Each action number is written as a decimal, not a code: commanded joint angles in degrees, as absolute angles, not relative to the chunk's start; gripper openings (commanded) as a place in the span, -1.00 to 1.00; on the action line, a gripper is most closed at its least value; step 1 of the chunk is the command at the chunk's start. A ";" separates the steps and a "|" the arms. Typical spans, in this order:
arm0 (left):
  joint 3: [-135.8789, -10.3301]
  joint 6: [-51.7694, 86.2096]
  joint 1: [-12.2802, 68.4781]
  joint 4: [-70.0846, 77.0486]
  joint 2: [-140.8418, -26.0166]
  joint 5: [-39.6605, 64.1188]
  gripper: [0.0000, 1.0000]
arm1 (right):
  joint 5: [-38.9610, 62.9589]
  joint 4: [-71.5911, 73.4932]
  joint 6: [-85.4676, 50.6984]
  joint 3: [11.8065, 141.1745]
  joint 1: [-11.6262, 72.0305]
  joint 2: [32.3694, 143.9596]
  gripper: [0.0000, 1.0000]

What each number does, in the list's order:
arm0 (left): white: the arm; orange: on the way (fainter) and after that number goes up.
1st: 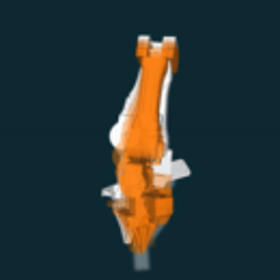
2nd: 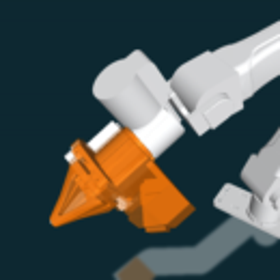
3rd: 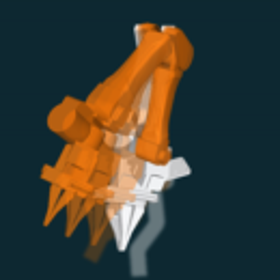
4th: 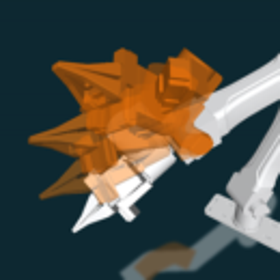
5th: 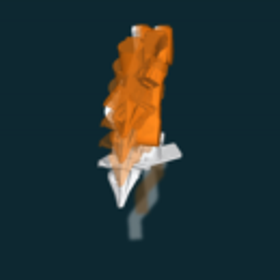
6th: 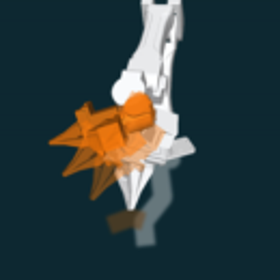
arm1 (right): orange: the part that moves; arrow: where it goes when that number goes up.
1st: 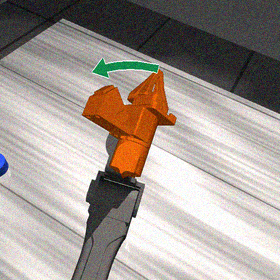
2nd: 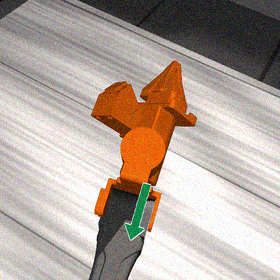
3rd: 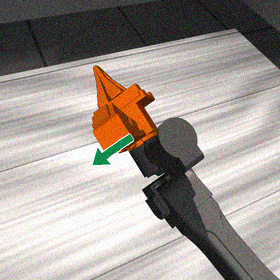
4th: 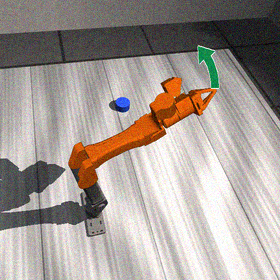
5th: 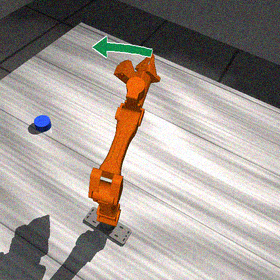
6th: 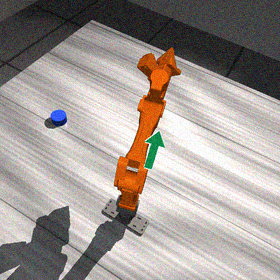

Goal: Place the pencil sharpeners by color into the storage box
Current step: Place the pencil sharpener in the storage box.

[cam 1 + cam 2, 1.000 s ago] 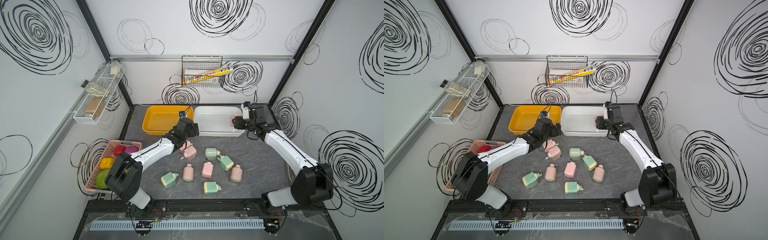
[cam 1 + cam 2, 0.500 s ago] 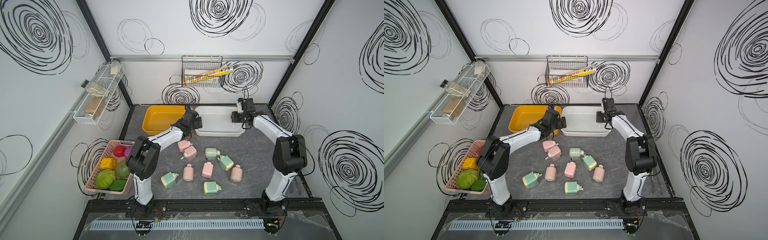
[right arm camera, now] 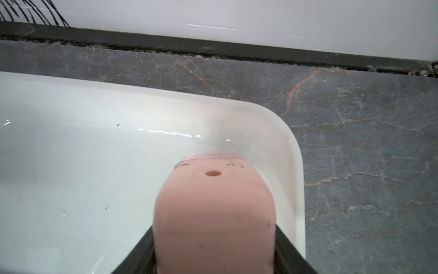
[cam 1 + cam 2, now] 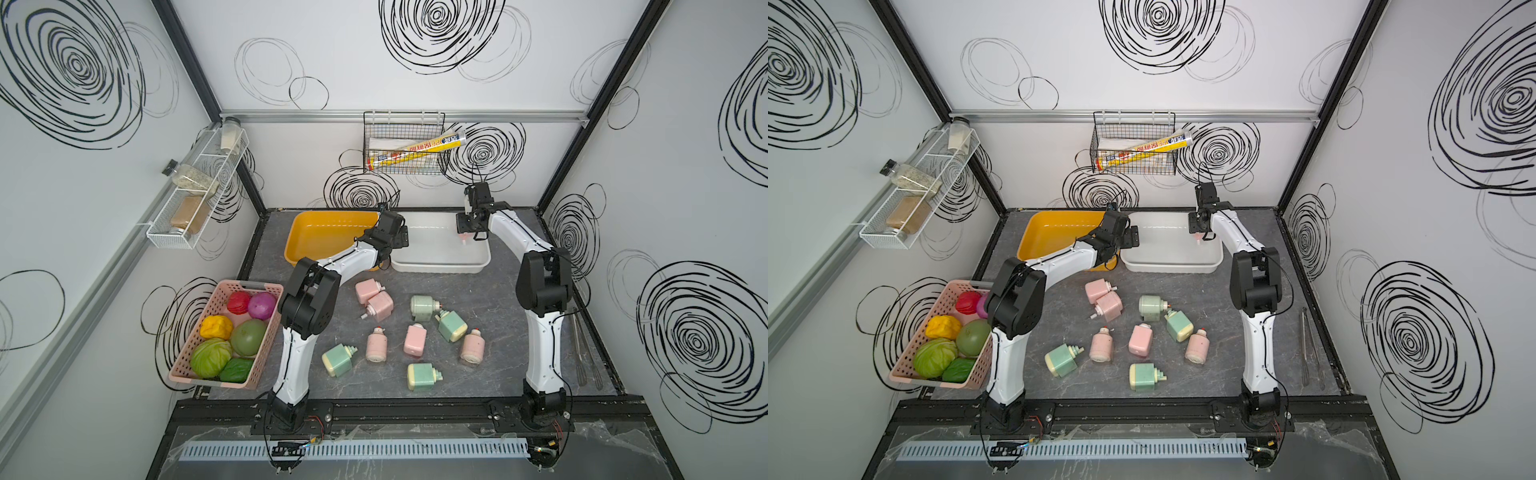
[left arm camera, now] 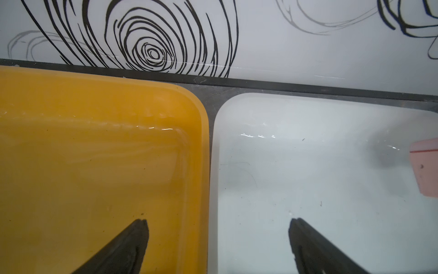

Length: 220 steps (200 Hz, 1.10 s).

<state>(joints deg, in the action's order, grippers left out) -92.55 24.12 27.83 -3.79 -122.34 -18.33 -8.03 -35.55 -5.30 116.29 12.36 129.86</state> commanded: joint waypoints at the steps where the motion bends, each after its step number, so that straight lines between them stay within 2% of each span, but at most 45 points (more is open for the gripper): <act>1: -95.72 23.22 27.43 -4.77 -124.69 -19.43 0.98 | -10.56 -42.70 -5.35 122.38 12.36 132.84 0.00; 119: -98.61 22.86 27.42 -8.26 -129.39 -23.33 0.98 | -13.23 -46.26 -8.03 132.54 12.48 141.41 0.07; 220: -97.91 21.97 26.98 -8.84 -129.65 -24.52 0.98 | -13.55 -51.14 -12.21 138.16 10.90 147.81 0.28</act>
<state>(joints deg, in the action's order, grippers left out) -97.21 22.48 27.59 -9.19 -128.73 -23.44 -12.78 -47.31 -10.66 136.73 11.64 145.58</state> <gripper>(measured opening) 0.992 0.638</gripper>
